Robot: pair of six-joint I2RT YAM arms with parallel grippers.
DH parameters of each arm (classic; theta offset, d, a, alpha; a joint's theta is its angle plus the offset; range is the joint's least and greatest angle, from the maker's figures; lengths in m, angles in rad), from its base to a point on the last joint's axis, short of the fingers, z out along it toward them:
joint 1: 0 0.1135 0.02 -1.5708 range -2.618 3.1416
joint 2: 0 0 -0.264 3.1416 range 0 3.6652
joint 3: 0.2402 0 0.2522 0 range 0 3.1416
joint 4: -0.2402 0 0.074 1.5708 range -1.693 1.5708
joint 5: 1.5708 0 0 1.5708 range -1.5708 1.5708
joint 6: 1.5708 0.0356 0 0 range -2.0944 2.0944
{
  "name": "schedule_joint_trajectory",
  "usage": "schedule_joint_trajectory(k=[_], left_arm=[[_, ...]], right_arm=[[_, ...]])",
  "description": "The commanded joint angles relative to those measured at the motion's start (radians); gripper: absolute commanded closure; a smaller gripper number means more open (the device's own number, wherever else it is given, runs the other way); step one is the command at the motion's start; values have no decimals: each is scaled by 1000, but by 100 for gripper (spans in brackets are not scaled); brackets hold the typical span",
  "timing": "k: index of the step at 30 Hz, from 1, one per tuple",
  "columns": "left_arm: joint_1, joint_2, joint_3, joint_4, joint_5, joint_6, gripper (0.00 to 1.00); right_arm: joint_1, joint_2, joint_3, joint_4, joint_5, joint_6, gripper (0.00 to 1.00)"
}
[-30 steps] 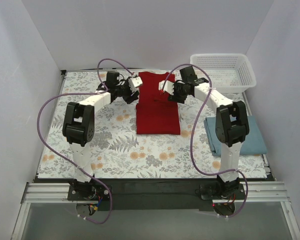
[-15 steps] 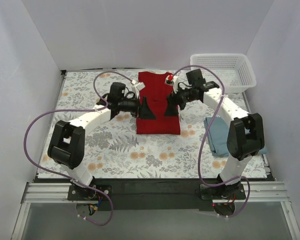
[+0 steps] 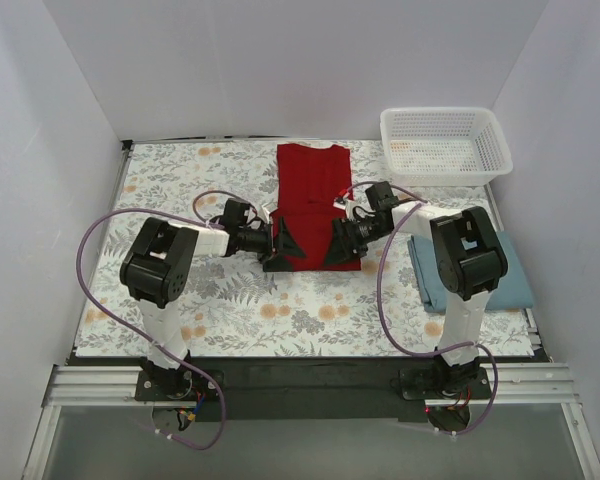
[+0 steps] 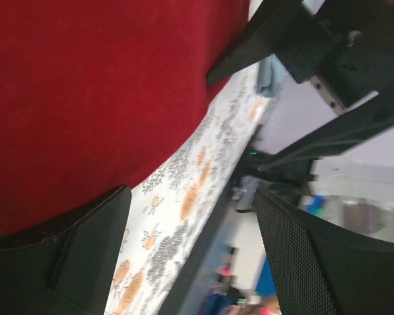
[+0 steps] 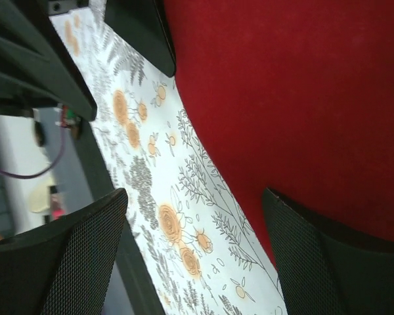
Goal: Fold and stack the t-shirts
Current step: Fold the tshirt
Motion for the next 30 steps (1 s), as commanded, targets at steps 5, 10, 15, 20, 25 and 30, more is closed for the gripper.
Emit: schedule_joint_trajectory(k=[5,10,15,20,25,30], left_arm=[[118,96,-104,86,-2,-55,27],[157,61,-171,119,30,-86,28],[172,-89,-188,76,125,-2,29],[169,-290,-90,-149,125,354,30],[126,-388,27,-439,-26,927,44],[-43,-456,-76,-414,-263,1435,68]], right_arm=[[-78,78,-104,29,-20,16,12],[-107,86,-99,-24,-59,-42,14],[-110,-46,-17,-199,-121,-154,14],[-108,-185,109,-325,-11,-333,17],[-84,-259,94,-364,253,-586,34],[-15,-307,-4,-262,451,-796,58]])
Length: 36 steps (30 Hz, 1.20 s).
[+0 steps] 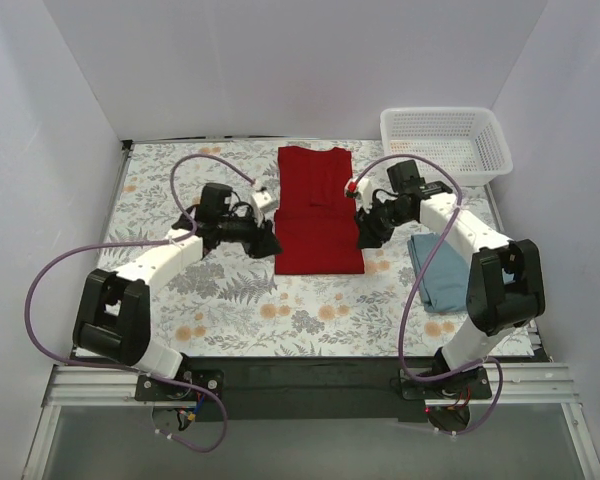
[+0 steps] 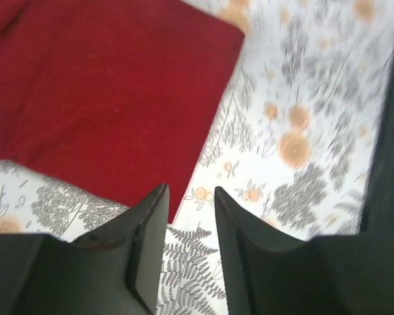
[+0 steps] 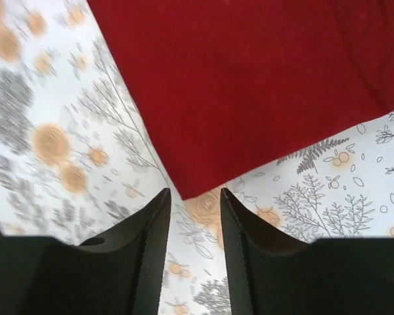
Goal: Fold and stack the t-shirts
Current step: Fold the tshirt
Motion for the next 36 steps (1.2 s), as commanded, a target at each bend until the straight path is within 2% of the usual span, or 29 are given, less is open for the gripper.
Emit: schedule_joint_trajectory(k=[1,4,11,18,22,25,28,29,30,31,32,36], left_arm=[[-104,-51,-103,-19,-193,475,70],[-149,-50,-171,67,-227,584,73],[-179,74,-152,161,-256,599,65],[-181,151,-139,181,-264,624,58],[-183,183,-143,181,-273,633,57],[-183,189,-149,164,-279,644,66],[-183,193,-146,123,-281,647,77],[-183,190,-146,114,-278,647,81],[-183,186,-143,92,-278,645,94],[-183,180,-142,81,-276,632,97],[-183,161,-139,68,-275,622,100],[-179,84,-108,-30,-287,559,100]], right_arm=[[80,-27,-90,54,205,-229,59],[130,-59,-166,140,259,-290,59],[192,-61,-269,243,293,-350,54],[214,-12,-298,280,308,-376,54],[212,7,-311,303,320,-377,54],[215,13,-324,300,323,-386,57],[217,-4,-355,292,328,-404,67],[217,-9,-361,288,326,-409,79],[217,-12,-363,280,331,-410,90],[217,-15,-354,272,334,-410,98],[215,-18,-338,266,343,-395,99],[212,-53,-223,193,320,-361,99]])
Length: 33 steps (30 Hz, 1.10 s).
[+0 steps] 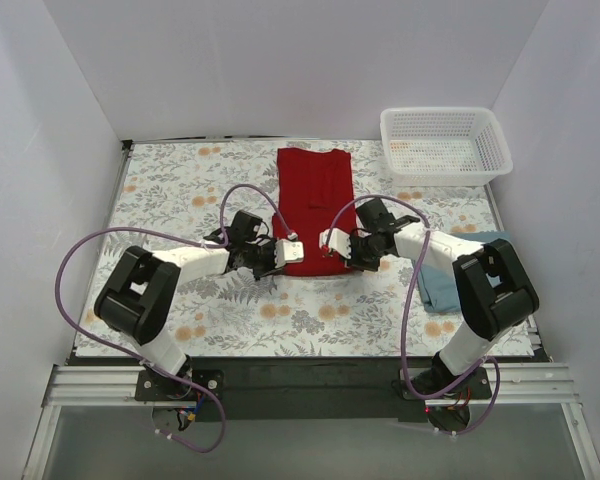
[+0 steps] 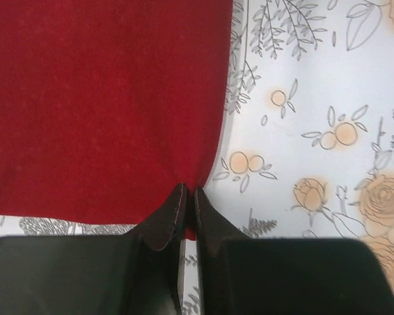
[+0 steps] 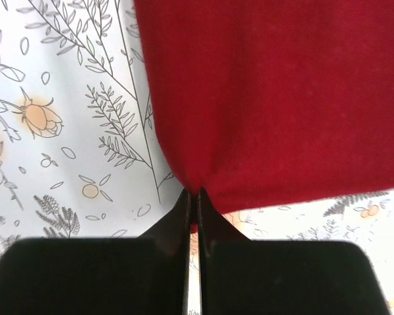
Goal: Fold and stack the t-shirts
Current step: Fold the tshirt
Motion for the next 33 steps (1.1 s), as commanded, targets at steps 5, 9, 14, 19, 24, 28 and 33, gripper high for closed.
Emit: schedule_joint_trajectory(k=[5,9,14,19,24,28,33], left_arm=[[39,-146,157,-252,-53,-91,100],[47,-157,265,-384,-93,-99,100],[47,-262,270,-485,-38,-96,100],[27,-397,216,-643,58,-111,100],[-12,-602,137,-829,193,-133,100],[-12,-690,115,-878,213,-150,100],[-12,-657,150,-894,192,-168,100]], right_arm=[[-2,-57,243,-163,-2,39,99],[-10,-39,388,-262,-3,39,99],[10,-86,404,-355,3,34,99],[105,-247,239,-423,6,82,99],[276,-428,136,-506,-5,159,99],[341,-474,169,-563,-15,200,99],[343,-407,231,-584,-20,165,99]])
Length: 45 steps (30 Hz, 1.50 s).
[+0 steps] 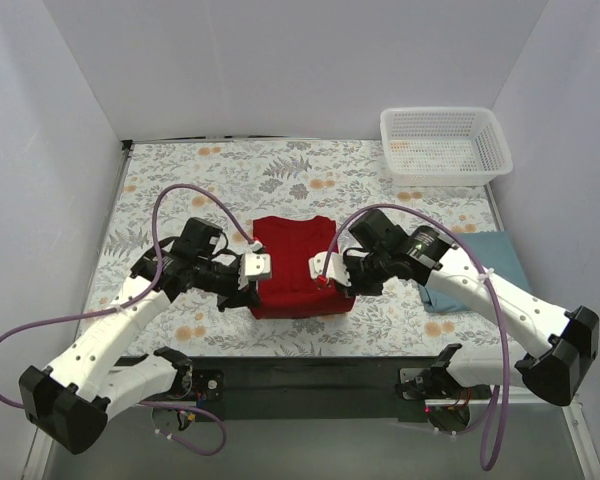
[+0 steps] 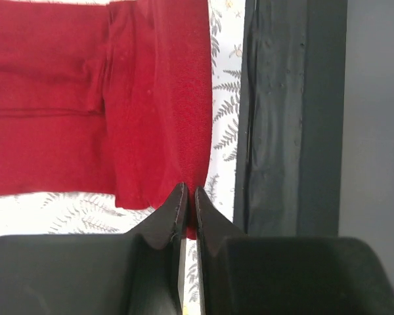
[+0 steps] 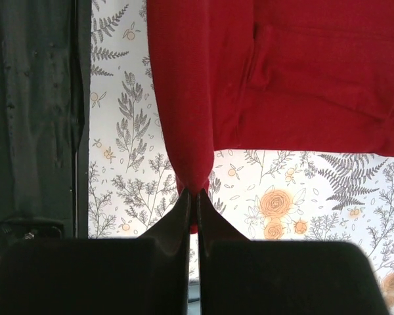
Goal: Fold and stack the t-shirts
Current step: Fold the tshirt
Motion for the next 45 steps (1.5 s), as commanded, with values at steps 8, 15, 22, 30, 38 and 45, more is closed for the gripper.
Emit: schedule_joint_trajectory(k=[8,15,22,30,38,45], left_arm=[[73,171,100,-5,7,30,100],[254,429,281,-15,95,158,100],[354,813,584,-22,141,201,100],[387,1185,842,151,87,72,100],[346,1207,712,171,53,43,100],[302,891,293,255,67,-8,100]], right_arm=[[-105,167,164,-39,-30,-82,99],[-182,347,316,-44,-75,-194,99],[-288,660,587,-41,-112,-303,99],[-374,1094,929,-36,-132,-327,99],[-374,1097,738,72,-141,-297,99],[-316,866,474,136,-147,-251,99]])
